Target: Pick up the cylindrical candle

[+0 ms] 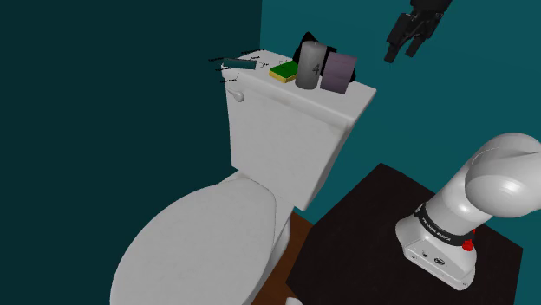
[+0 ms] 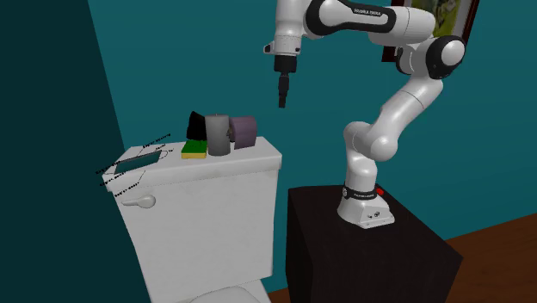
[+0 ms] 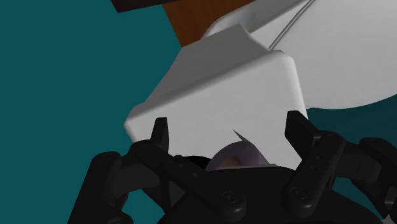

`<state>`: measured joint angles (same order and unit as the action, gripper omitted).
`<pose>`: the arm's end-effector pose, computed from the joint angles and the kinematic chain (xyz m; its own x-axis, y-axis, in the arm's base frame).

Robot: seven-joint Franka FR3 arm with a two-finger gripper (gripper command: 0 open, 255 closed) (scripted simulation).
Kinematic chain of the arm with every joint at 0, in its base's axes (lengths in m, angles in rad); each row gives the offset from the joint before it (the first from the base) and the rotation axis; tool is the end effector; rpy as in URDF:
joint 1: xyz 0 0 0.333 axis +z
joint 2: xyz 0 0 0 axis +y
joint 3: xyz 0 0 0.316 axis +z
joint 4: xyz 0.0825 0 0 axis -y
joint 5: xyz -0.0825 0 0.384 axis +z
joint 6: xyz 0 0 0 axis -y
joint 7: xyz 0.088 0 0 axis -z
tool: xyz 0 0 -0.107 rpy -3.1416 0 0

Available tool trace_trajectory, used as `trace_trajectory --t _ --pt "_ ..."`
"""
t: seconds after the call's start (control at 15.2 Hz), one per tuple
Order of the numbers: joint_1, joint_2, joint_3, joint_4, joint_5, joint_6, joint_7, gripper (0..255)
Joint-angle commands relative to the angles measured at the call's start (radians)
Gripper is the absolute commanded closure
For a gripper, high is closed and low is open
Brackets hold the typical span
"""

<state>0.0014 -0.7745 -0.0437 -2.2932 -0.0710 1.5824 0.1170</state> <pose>0.3113 -0.0255 0.6175 0.9868 -0.1472 0.0674 -0.1497 -0.9882 0.0327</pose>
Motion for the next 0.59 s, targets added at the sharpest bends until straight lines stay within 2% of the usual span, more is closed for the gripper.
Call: trace_trajectory --t 0.0,0.53 --pt "0.0 0.0 0.0 0.0 0.0 0.0 0.0 0" --pt "0.006 0.272 0.087 0.16 0.003 0.137 0.125 0"
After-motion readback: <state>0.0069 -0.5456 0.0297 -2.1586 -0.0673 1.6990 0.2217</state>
